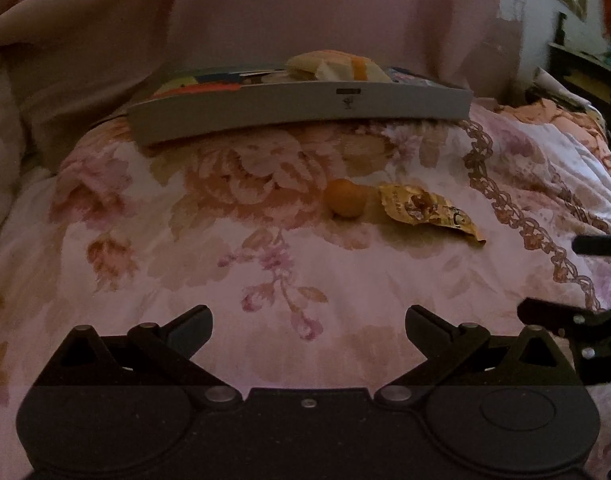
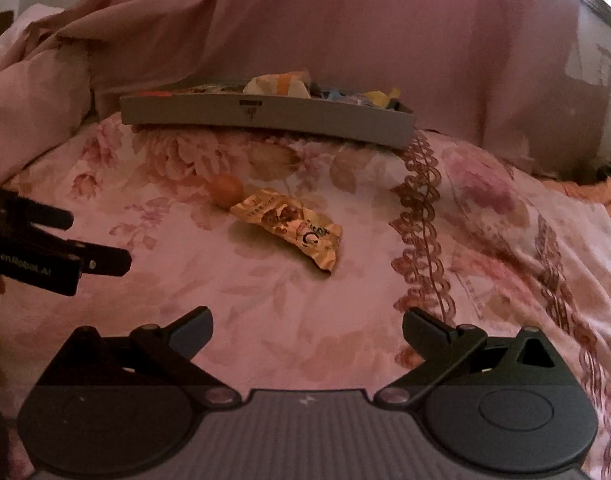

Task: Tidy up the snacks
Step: 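Withdraw both tools from the tray toward the orange ball and gold wrapper, then grasp the orange ball with the left tool while the right tool grasps the gold packet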

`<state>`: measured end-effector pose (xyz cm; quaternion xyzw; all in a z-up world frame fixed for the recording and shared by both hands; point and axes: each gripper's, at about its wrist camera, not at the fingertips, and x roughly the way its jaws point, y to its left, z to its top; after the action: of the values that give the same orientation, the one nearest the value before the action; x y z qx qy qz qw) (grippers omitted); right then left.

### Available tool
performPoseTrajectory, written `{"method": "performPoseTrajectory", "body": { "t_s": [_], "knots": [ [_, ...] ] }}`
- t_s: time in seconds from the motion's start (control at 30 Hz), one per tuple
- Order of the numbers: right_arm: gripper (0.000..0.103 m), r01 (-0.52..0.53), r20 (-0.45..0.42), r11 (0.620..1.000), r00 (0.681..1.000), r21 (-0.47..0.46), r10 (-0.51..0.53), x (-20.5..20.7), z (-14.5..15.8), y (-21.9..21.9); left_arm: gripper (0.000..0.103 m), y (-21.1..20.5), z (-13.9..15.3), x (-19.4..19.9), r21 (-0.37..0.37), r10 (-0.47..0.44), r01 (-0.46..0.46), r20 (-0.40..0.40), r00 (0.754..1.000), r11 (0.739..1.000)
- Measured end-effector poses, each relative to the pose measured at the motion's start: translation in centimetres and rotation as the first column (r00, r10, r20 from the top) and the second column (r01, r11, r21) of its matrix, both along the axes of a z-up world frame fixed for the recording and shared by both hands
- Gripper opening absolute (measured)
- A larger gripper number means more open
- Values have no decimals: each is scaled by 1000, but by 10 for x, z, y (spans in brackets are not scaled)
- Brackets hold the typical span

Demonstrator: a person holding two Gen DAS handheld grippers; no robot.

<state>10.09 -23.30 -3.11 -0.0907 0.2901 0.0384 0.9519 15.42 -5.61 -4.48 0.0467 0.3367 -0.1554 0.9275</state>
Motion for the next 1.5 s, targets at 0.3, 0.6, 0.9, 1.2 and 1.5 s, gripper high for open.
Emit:
{"method": "performPoseTrajectory", "body": {
  "t_s": [0.3, 0.6, 0.9, 1.2, 1.5],
  "knots": [
    [103, -146, 0, 988, 989, 46, 146, 48, -5, -23, 102, -7, 1, 45, 49, -161, 158, 65, 985, 986],
    [103, -375, -37, 927, 927, -11, 374, 105, -10, -30, 102, -18, 0, 90, 65, -313, 307, 106, 944, 949],
    [95, -550, -114, 833, 833, -64, 541, 141, -15, -12, 93, -26, -4, 99, 133, -497, 481, 127, 859, 866],
    [68, -509, -97, 861, 856, 24, 508, 138, -17, -33, 74, -35, -12, 112, 110, -540, 530, 108, 834, 841],
    [58, -395, -86, 917, 913, 61, 399, 124, -16, -34, 39, -31, -15, 121, -24, -393, 396, 86, 916, 918]
  ]
}}
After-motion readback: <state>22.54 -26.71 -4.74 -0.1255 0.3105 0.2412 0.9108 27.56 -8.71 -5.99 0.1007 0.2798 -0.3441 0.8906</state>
